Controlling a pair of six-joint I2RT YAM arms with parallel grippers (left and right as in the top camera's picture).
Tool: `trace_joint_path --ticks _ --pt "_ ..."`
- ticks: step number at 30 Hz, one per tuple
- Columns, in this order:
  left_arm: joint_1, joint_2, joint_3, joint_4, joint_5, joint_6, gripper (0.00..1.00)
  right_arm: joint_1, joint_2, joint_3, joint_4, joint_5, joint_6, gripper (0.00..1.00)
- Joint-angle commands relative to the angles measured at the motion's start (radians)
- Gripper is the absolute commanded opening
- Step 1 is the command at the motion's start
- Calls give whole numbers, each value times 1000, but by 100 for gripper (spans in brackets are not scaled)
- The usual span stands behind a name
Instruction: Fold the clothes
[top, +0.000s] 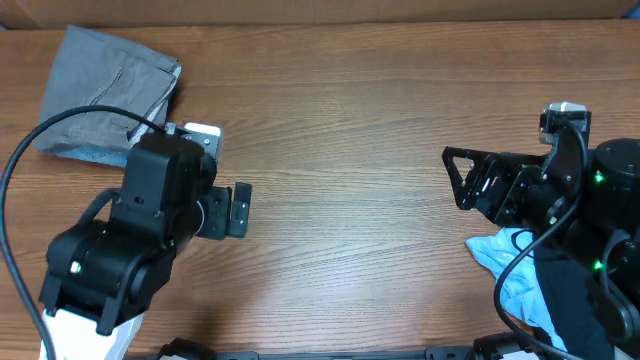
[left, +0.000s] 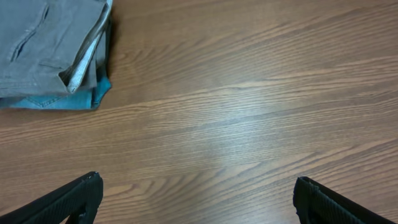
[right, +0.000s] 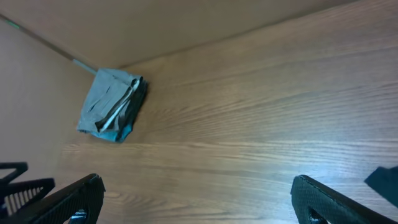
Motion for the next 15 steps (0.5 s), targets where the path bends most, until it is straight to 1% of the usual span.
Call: trace_joint_path --ticks 1,3,4,5,6,9,10,12,13,14,15 --pt "-6 18 10 2 -21 -21 100 3 1 13 -3 43 -15 100" --pt "-6 28 10 1 -21 -21 100 3 1 13 2 75 -72 100" --pt "-6 37 10 2 -21 -21 100 3 1 10 19 74 -156 100" --pt "-6 45 10 2 -21 -21 100 3 1 6 36 74 -202 100" --pt "-6 53 10 1 -21 -21 100 3 2 -7 74 69 -278 100" --pt "-6 73 10 2 -21 -21 100 2 -11 -84 186 59 -412 100" --pt "-6 79 10 1 -21 -21 100 2 -31 -127 238 60 -438 100" --pt "-6 93 10 1 -21 -21 100 2 -91 -257 402 60 -460 100" --pt "-6 108 10 1 -21 -21 100 3 -156 -392 564 55 -459 100" --pt "-6 116 10 2 -21 -21 100 3 -209 -494 663 45 -459 100" --pt "-6 123 10 2 -21 -21 100 3 -254 -568 719 39 -459 100"
